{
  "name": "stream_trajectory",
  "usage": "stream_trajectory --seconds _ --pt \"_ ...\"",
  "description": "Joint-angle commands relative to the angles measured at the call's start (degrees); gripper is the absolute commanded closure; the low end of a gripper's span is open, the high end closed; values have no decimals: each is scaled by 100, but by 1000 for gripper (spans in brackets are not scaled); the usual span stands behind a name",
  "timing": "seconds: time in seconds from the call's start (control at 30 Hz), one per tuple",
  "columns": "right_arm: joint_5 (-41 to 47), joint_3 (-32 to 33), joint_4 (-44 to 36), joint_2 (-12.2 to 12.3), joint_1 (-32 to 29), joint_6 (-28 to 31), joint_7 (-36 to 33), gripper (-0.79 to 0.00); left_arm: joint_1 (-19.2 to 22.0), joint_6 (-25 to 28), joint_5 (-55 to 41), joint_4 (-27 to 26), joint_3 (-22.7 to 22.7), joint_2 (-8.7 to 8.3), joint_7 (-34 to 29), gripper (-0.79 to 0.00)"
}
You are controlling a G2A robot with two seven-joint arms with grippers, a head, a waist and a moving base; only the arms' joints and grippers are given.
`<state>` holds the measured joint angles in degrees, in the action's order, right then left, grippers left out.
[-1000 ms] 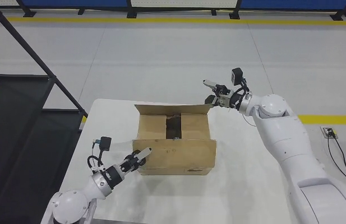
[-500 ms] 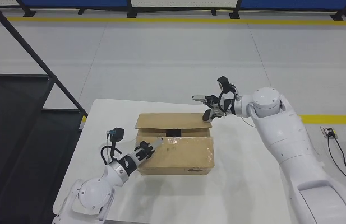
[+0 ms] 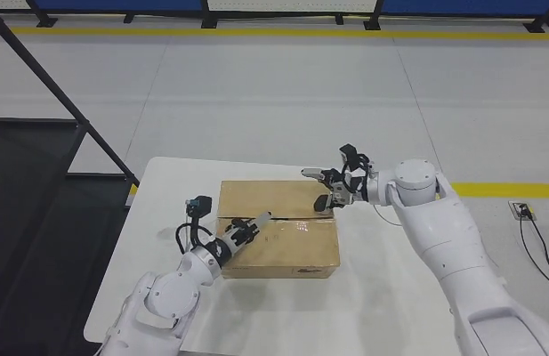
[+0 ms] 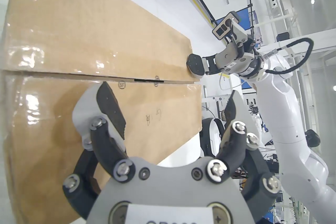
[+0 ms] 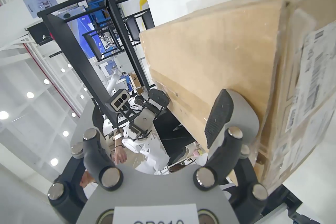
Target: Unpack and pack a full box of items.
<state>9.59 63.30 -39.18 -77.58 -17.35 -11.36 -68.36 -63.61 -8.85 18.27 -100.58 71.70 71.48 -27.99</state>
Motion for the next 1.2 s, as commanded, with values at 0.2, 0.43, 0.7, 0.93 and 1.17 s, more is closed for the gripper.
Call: stream_trajectory --seconds 0.2,0.43,0.7,0.93,1.17 --pt "-32 216 -697 178 -566 219 -102 -785 -114 65 32 -229 141 -1 379 -785" --pt "-77 368 -1279 284 -938 56 225 -785 -619 173 -207 -751 854 -61 759 -785" --pt "-302 279 -1584 337 -1090 113 338 -785 -1526 372 -748 -997 1788 -107 1236 -785" --pt "-339 274 -1620 345 -1103 136 366 -785 -1980 542 -900 -927 2058 -128 1165 -785" --pt "-343 270 -1635 345 -1122 146 396 -785 -1987 479 -1013 -785 2017 -120 1157 -785"
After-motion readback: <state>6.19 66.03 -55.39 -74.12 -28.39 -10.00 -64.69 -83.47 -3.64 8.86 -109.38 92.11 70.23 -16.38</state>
